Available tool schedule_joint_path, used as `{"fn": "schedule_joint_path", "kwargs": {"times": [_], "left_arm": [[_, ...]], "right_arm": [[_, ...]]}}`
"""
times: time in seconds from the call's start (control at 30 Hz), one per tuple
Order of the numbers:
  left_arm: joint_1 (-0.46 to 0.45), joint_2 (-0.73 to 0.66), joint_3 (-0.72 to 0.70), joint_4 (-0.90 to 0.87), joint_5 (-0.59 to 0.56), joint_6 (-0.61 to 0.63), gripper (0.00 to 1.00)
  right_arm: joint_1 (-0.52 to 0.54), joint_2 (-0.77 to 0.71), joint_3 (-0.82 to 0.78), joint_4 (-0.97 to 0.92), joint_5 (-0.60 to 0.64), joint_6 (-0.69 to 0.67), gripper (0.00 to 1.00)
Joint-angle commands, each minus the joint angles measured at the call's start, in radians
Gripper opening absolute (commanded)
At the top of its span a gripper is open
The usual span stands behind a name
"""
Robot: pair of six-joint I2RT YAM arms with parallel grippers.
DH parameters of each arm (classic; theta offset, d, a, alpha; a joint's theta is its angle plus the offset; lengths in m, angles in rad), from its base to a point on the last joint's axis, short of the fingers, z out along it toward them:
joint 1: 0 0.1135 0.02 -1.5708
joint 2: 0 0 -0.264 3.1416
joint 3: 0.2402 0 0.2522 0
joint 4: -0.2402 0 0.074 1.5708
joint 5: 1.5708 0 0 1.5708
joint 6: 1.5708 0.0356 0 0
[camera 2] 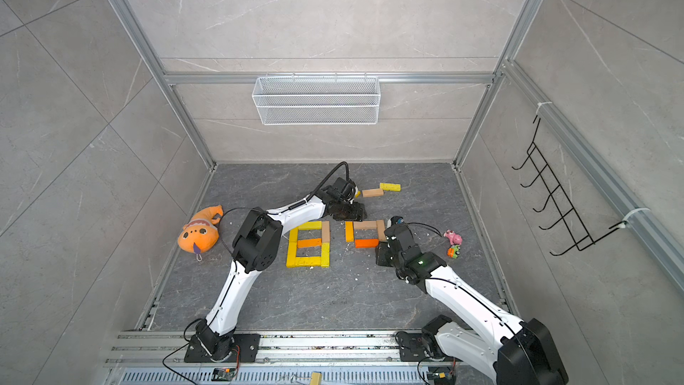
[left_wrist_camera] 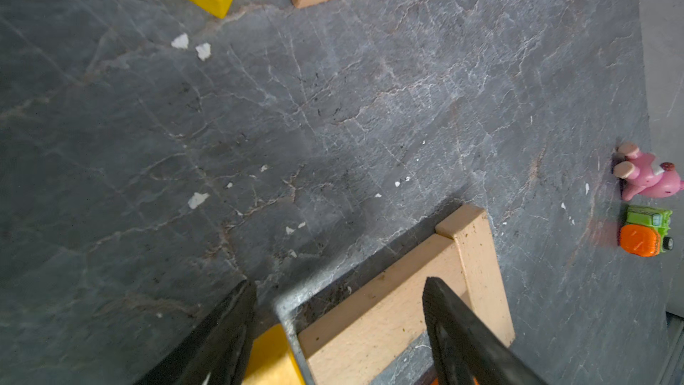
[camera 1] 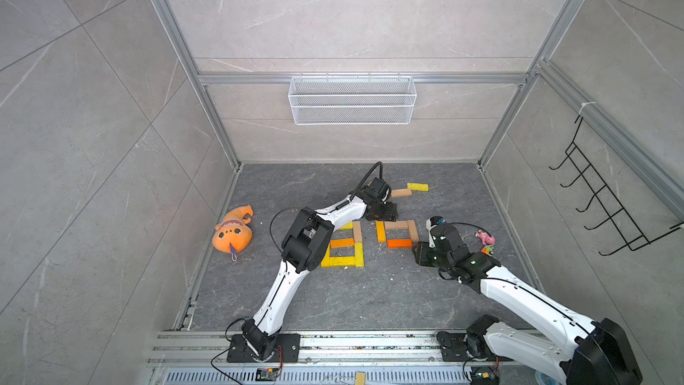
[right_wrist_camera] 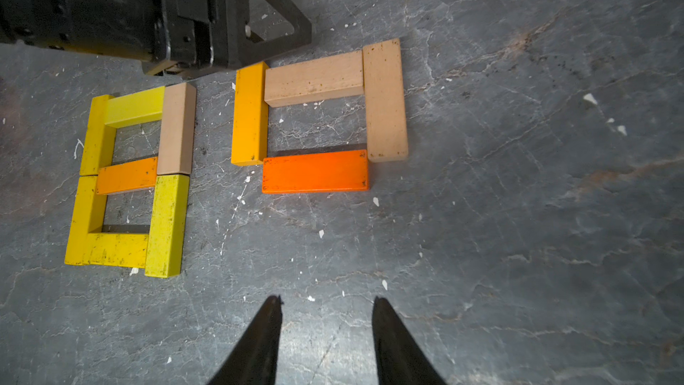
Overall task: Assemble the number 8 with building blocks
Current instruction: Adjust the building block at the center of the board.
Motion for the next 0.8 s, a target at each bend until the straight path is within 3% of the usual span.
{"fn": "schedule_joint_path", "kwargs": {"times": [0.0, 0.77], "left_arm": [[0.004, 0.013, 0.039, -0.037, 0.028, 0.023, 0.74], [0.002, 0.004, 0.04, -0.05, 0.071, 0.015, 0.74]], "right_arm": [[-0.005, -0.012, 0.002, -0.019, 0.023, -0.018, 0.44], [-0.006, 0.0, -0.011, -0.006, 0.02, -0.015, 0.44]]}}
